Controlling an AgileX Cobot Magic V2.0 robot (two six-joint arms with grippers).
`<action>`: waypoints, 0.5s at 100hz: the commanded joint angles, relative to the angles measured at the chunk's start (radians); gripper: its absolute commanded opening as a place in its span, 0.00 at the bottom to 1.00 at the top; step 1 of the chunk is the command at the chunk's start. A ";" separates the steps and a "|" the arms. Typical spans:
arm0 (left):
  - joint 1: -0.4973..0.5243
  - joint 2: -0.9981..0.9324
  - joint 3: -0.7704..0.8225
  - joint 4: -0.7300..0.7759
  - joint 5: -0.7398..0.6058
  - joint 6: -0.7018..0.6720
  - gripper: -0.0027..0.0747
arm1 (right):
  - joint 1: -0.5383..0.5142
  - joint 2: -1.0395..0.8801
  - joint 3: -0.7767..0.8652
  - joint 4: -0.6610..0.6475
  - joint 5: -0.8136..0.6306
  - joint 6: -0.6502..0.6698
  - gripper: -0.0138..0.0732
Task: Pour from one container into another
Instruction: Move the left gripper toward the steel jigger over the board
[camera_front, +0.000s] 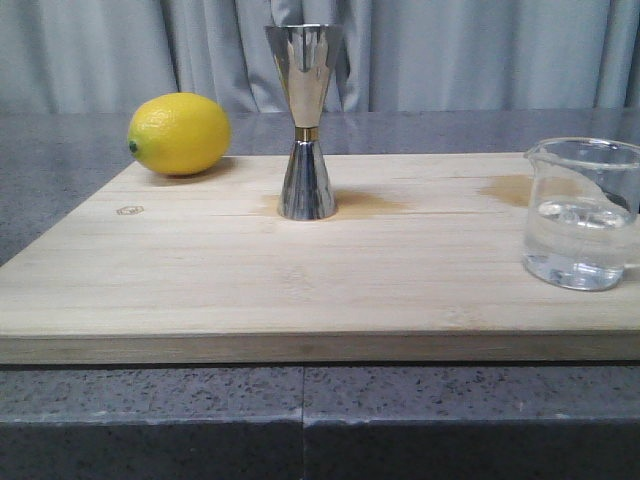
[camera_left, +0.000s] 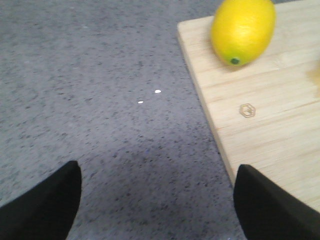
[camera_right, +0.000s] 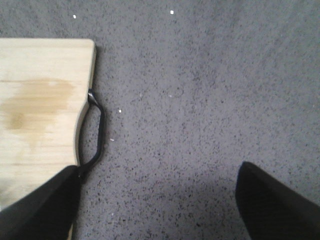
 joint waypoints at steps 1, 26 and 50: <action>-0.004 0.039 -0.037 -0.173 -0.056 0.159 0.78 | 0.000 0.020 -0.036 0.002 -0.044 -0.007 0.82; 0.099 0.153 -0.037 -0.536 -0.005 0.537 0.78 | 0.000 0.022 -0.036 0.012 -0.041 -0.015 0.82; 0.155 0.223 -0.036 -0.763 0.102 0.834 0.78 | 0.000 0.022 -0.036 0.025 -0.043 -0.015 0.82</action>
